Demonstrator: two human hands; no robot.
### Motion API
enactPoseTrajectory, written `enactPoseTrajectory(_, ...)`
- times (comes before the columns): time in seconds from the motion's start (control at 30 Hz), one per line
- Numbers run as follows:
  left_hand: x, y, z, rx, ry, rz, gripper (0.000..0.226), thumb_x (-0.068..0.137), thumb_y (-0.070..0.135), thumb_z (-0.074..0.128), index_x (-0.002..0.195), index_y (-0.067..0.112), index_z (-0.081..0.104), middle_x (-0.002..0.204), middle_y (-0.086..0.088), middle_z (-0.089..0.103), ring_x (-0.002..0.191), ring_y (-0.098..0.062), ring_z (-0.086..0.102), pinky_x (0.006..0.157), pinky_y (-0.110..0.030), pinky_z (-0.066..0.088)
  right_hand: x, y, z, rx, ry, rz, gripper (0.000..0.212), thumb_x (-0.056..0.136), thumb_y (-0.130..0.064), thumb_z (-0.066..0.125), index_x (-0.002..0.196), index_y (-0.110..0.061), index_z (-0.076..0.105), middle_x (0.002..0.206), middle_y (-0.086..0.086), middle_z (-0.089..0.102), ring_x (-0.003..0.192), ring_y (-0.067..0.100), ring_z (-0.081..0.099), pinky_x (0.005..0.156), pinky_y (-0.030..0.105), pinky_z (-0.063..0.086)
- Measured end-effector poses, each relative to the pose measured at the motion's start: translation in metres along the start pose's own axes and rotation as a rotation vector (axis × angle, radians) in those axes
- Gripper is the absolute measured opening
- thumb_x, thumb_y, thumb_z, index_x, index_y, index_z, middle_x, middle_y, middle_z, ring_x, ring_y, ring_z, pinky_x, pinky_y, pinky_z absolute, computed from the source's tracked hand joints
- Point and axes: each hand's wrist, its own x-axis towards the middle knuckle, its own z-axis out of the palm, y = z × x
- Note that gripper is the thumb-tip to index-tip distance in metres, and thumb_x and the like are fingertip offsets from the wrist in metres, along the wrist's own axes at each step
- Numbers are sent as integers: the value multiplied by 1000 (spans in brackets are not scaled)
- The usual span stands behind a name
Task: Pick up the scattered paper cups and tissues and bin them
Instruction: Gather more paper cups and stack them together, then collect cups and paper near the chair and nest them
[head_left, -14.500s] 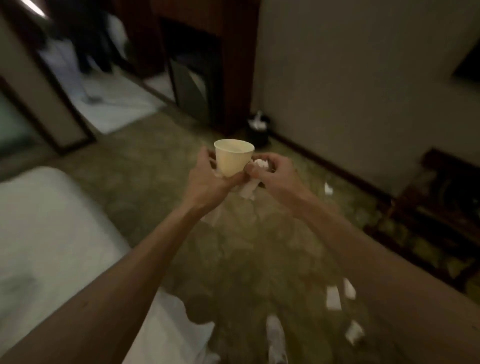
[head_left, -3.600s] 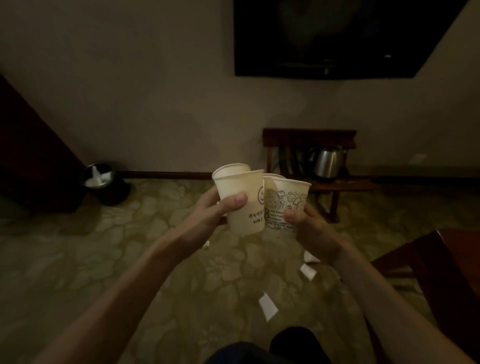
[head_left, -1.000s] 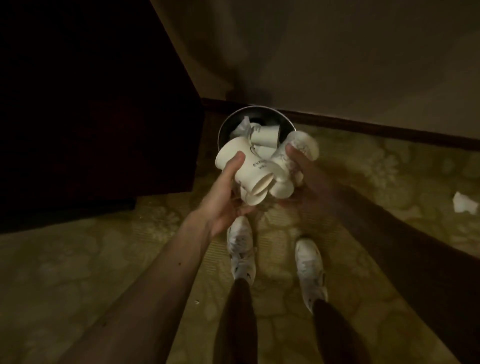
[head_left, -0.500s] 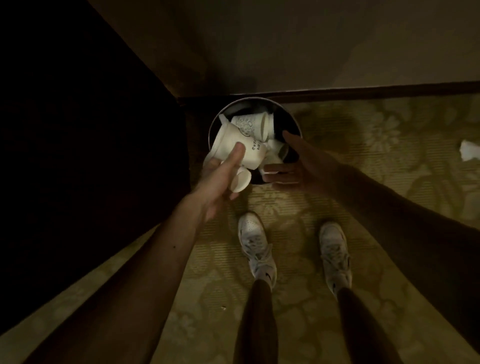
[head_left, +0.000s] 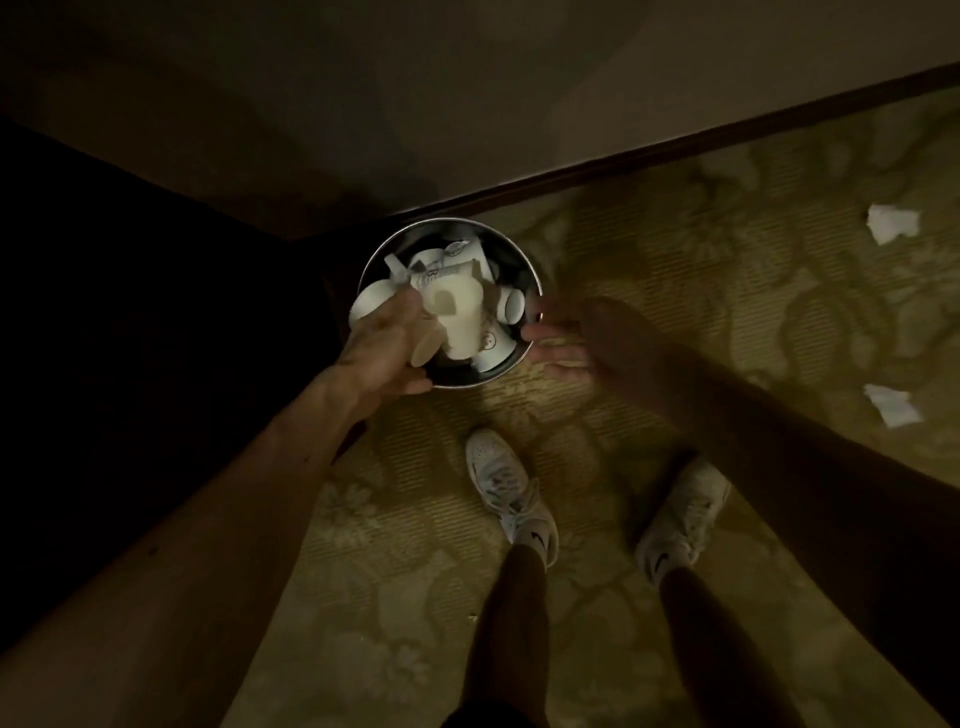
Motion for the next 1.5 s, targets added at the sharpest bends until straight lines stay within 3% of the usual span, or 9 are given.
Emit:
enactPoseTrajectory(0.17, -32, 27, 6, 249, 41, 16, 52, 96, 57, 50, 145, 43, 42, 151, -6, 42, 109, -35, 65, 62, -38, 62, -48, -5, -20, -56, 28, -101, 18, 95, -36, 54, 103, -27, 68, 96, -2, 75, 79, 13, 73, 61, 24, 53)
enactPoseTrajectory(0.33, -91, 67, 71, 796, 103, 471, 29, 95, 49, 57, 77, 28, 65, 79, -2, 70, 78, -21, 71, 74, -34, 58, -111, -3, -61, -272, 313, -408, 9, 85, -28, 69, 80, -30, 63, 66, -21, 62, 61, -3, 61, 49, 9, 44)
enactPoseTrajectory(0.53, -190, 115, 188, 1200, -21, 816, 35, 96, 48, 51, 65, 33, 50, 58, 10, 53, 61, -9, 53, 62, -31, 42, -223, 27, -138, -472, 450, -531, 23, 80, -41, 70, 100, -39, 59, 90, -18, 62, 81, -1, 60, 70, 27, 53)
enactPoseTrajectory(0.73, -286, 137, 320, 1480, -154, 1009, 33, 94, 63, 40, 100, 36, 57, 86, 13, 57, 73, -10, 57, 62, -28, 43, -349, 81, -239, -407, 567, -495, 40, 85, -40, 69, 122, -30, 58, 117, -12, 54, 97, 5, 56, 79, 24, 50)
enactPoseTrajectory(0.93, -303, 117, 459, 1601, -278, 917, 27, 96, 56, 48, 79, 36, 51, 62, 13, 56, 56, 1, 52, 48, -17, 30, -391, 132, -335, -192, 700, -343, 29, 89, -35, 68, 115, -23, 64, 96, -7, 65, 82, 4, 62, 73, 27, 54)
enactPoseTrajectory(1.03, -281, 104, 516, 1530, -345, 839, 26, 95, 53, 52, 78, 33, 57, 63, 15, 60, 58, 2, 56, 50, -18, 36, -378, 147, -372, -138, 727, -279, 30, 89, -35, 67, 115, -22, 63, 93, -9, 65, 80, 1, 61, 67, 16, 49)
enactPoseTrajectory(1.17, -226, 88, 582, 1411, -439, 708, 16, 93, 41, 62, 85, 28, 64, 75, 8, 66, 67, -5, 60, 59, -25, 46, -336, 166, -423, -65, 728, -179, 38, 90, -38, 66, 122, -20, 60, 115, -2, 65, 94, 10, 62, 81, 29, 54)
enactPoseTrajectory(1.33, -134, 67, 666, 1585, -553, 784, 23, 97, 29, 59, 117, 18, 66, 113, 1, 63, 98, -15, 61, 78, -27, 49, -260, 192, -490, 30, 759, -48, 48, 90, -33, 66, 134, -22, 50, 132, 2, 55, 110, 14, 56, 82, 25, 45)
enactPoseTrajectory(1.5, -33, 47, 736, 1716, -676, 813, 29, 97, 26, 57, 125, 19, 62, 118, -1, 61, 103, -19, 62, 86, -36, 52, -173, 226, -555, 48, 799, -44, 55, 91, -30, 66, 140, -24, 43, 135, 1, 55, 110, 14, 57, 81, 20, 43)
